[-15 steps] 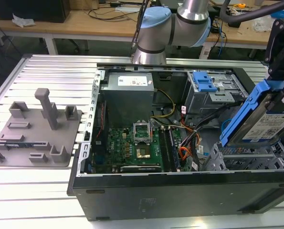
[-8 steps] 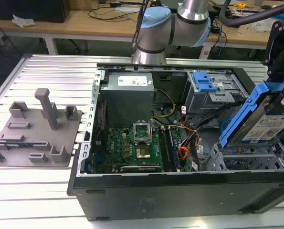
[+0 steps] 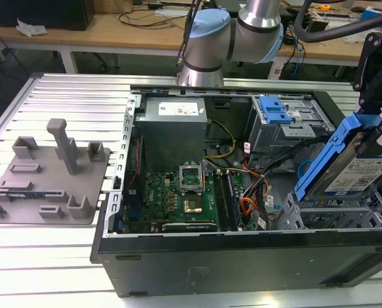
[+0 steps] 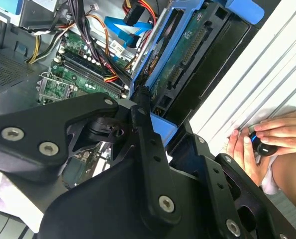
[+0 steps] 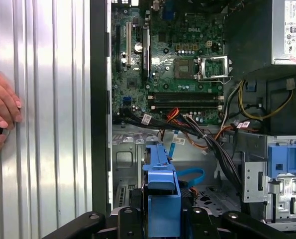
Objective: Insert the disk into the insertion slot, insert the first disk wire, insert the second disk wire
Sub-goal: 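Insert the disk into the insertion slot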
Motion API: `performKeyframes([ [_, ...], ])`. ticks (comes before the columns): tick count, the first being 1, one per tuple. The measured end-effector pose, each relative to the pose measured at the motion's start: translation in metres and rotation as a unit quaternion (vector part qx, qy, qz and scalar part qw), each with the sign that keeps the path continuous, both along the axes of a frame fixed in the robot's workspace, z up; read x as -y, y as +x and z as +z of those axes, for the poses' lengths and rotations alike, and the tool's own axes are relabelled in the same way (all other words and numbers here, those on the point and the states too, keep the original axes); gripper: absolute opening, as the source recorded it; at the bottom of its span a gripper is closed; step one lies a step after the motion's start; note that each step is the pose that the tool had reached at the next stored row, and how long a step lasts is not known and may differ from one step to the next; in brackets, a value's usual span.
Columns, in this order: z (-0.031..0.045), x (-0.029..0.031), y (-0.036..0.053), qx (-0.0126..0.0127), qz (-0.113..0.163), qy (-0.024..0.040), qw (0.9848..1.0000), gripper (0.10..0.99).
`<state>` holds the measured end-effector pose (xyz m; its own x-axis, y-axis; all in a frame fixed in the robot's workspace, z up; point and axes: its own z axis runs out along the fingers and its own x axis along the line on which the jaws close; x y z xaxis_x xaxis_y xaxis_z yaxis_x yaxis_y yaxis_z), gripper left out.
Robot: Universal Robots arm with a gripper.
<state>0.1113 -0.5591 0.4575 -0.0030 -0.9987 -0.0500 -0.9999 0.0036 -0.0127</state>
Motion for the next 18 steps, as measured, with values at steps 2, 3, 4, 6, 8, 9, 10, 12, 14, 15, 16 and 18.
performKeyframes([
  [2,-0.0013,0.0003,-0.0001,0.0,0.0,0.0,1.0,0.365],
  [3,-0.0017,0.0003,-0.0001,0.0,0.0,0.0,1.0,0.365],
  [4,-0.0021,0.0003,-0.0001,0.0,0.0,0.0,1.0,0.365],
  [6,-0.0033,0.0004,-0.0001,0.0,0.0,0.0001,1.0,0.365],
  [8,-0.0049,0.0004,-0.0001,0.0,0.0,0.0001,1.0,0.365],
  [9,-0.0057,0.0004,-0.0001,0.0,0.0,0.0,1.0,0.365],
  [10,-0.0068,0.0004,-0.0001,0.0,0.0,0.0,1.0,0.365],
  [12,-0.0085,0.0004,-0.0001,0.0,0.0,0.0,1.0,0.365],
  [14,-0.0102,0.0005,-0.0002,-0.0001,0.0,-0.0003,1.0,0.365],
  [15,-0.0115,0.0005,-0.0002,-0.0001,0.0,-0.0004,1.0,0.365],
  [16,-0.0125,0.0005,-0.0003,-0.0001,0.0,-0.0004,1.0,0.365],
  [18,-0.0152,0.0006,-0.0001,0.0001,0.0,0.0003,1.0,0.365],
])
